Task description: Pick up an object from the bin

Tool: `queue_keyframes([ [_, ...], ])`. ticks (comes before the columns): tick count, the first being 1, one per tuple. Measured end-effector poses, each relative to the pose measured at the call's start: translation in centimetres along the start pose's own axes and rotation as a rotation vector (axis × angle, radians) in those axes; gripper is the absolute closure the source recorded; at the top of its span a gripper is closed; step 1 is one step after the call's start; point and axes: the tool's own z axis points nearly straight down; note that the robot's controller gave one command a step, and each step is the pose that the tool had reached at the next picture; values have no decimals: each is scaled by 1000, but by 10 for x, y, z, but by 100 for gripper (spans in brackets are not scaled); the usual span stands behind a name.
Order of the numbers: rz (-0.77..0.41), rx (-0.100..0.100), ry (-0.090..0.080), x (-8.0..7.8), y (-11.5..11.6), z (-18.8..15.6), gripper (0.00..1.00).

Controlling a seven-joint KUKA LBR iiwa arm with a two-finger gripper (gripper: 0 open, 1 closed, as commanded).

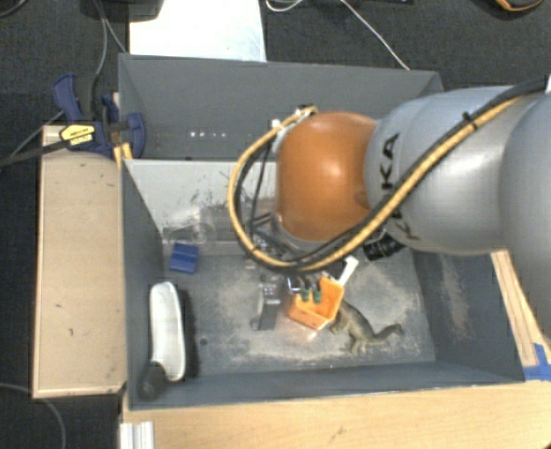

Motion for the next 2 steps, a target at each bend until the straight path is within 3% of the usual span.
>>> queue_keyframes([
  [1, 6, -1, -8, -2, -1, -4, 0],
  [2, 46, 2, 1, -29, -69, 27, 0],
])
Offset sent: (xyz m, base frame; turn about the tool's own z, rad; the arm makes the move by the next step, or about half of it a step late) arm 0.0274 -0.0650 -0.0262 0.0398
